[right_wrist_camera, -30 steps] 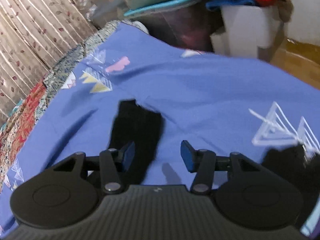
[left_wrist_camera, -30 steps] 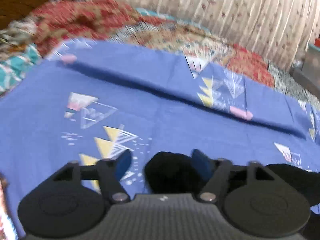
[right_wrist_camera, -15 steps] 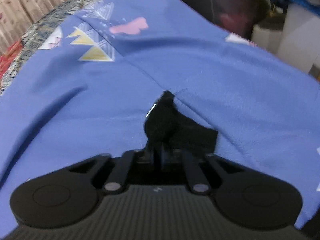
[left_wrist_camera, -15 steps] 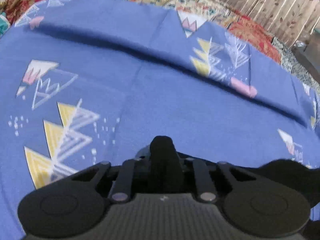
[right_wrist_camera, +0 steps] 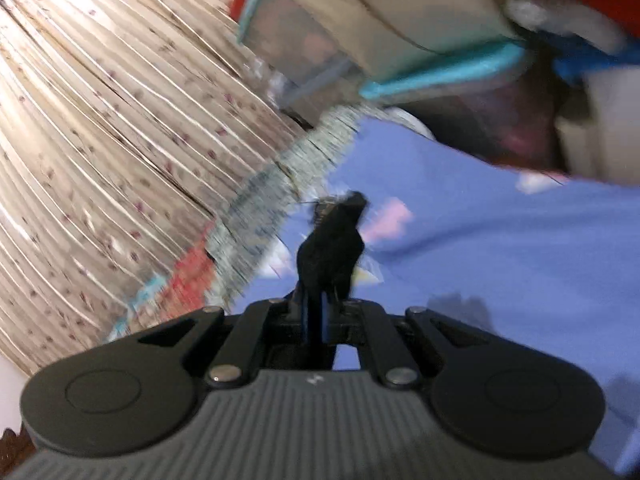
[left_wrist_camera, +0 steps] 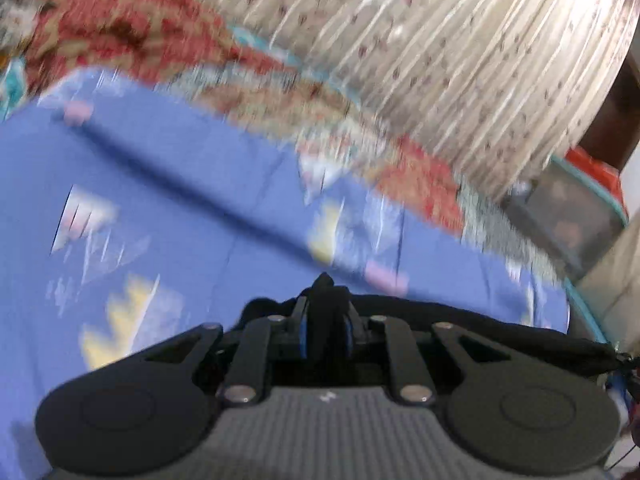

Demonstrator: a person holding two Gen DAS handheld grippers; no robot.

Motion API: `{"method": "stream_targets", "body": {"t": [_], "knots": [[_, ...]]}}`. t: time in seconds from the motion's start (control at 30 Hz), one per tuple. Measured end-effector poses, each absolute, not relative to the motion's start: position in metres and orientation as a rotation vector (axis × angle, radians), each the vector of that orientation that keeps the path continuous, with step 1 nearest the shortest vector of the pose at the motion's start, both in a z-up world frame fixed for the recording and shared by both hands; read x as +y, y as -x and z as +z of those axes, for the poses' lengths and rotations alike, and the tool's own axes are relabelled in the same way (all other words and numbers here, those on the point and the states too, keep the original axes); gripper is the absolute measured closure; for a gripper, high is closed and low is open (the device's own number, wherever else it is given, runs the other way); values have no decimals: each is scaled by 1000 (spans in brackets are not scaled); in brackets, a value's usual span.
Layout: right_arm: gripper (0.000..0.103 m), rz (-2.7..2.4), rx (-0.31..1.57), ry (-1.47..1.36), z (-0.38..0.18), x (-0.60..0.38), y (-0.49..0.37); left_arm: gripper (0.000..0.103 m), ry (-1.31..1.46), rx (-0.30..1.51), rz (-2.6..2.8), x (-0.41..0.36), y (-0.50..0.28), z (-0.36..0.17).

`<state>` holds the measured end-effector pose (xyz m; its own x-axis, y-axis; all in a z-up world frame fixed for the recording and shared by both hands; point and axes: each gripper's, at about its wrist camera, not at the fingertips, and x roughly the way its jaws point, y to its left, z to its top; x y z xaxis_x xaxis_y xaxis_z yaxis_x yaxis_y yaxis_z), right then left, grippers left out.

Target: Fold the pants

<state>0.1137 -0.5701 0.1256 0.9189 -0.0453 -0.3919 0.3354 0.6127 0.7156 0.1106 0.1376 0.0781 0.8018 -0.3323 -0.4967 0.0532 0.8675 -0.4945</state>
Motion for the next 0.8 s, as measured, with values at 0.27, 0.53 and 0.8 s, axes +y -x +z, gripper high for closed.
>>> {"method": "stream_targets", "body": {"t": [0.27, 0.53, 0.8], "knots": [[94, -404, 540, -1122, 17, -596, 16, 75, 452, 811, -203, 133, -31, 34], [42, -372, 476, -1176, 26, -594, 33, 17, 639, 793, -120, 186, -21, 56], [38, -381, 544, -1157, 25, -589, -1, 30, 877, 1049, -161, 189, -99, 10]]}}
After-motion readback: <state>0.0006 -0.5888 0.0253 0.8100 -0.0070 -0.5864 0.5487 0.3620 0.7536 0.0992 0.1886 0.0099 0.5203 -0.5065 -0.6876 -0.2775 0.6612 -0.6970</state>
